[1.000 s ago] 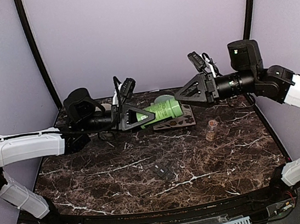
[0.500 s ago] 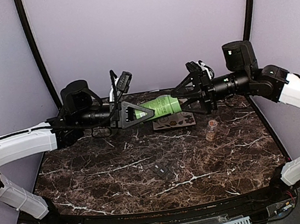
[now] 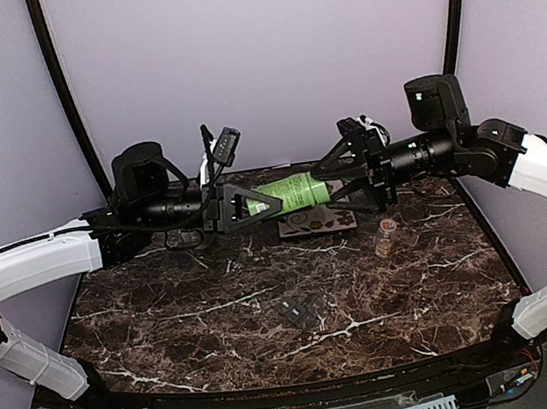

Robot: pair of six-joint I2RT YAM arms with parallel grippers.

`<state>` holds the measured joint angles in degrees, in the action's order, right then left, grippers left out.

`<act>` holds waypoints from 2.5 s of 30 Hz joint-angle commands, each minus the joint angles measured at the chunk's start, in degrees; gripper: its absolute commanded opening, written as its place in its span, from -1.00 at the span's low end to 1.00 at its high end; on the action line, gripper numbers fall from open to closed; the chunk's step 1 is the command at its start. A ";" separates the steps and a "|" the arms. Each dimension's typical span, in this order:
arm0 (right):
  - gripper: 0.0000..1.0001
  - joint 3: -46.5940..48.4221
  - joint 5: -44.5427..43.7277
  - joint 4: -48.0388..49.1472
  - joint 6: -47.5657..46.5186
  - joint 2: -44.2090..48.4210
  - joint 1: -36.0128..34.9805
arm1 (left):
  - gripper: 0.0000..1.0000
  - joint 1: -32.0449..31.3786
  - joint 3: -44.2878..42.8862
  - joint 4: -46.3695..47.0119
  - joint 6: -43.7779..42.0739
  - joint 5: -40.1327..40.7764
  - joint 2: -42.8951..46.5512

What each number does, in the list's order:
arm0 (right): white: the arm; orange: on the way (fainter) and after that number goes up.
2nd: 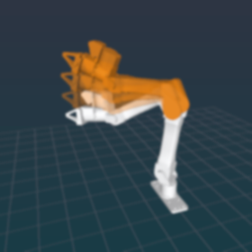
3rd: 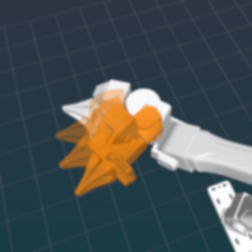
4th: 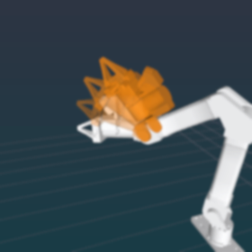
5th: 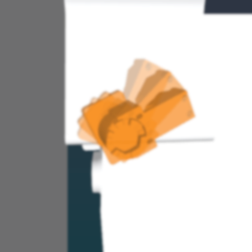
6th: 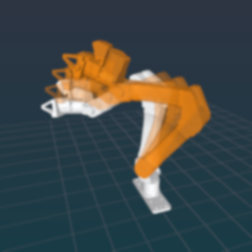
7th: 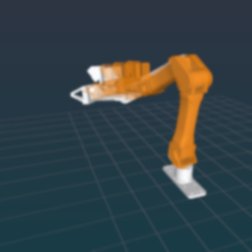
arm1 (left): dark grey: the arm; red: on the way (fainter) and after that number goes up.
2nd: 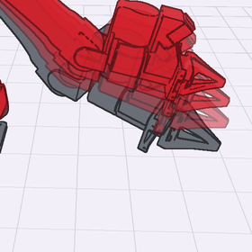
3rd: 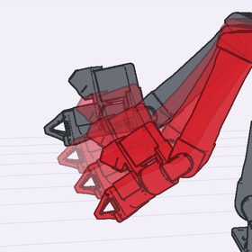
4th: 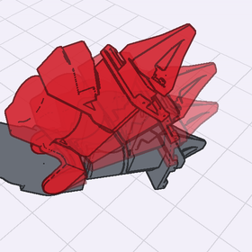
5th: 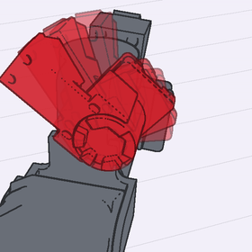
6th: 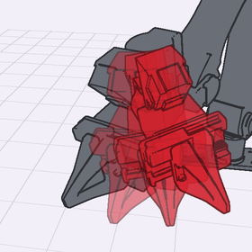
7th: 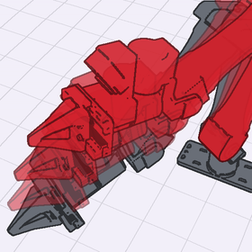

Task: Sort the pills into containers
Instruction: Unscrew the lid of the pill bottle.

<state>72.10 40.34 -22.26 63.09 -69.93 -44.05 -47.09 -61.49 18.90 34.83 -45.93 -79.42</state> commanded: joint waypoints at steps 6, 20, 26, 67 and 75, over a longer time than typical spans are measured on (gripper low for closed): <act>0.43 0.92 1.78 3.28 0.84 -0.40 -0.85 | -1.00 0.22 -3.06 0.40 -1.67 -0.76 0.33; -0.22 1.67 3.39 3.29 -2.57 -1.88 -0.84 | -1.00 0.10 -3.48 0.38 -1.12 -1.18 -0.56; -0.53 3.88 3.31 0.04 -16.58 -1.72 -0.83 | -1.00 0.16 -2.12 4.59 3.50 -2.32 -0.80; 0.15 2.10 -3.84 -3.49 -50.84 3.13 -1.03 | -1.00 0.16 1.11 20.10 21.16 -10.83 -4.43; 0.37 2.34 -2.89 -2.53 -49.31 3.53 -1.04 | -1.00 0.15 1.10 19.47 20.50 -10.62 -4.25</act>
<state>72.95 36.64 -26.83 12.82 -67.57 -45.36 -47.09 -60.69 35.18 55.92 -54.74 -84.77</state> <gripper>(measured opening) 0.673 0.531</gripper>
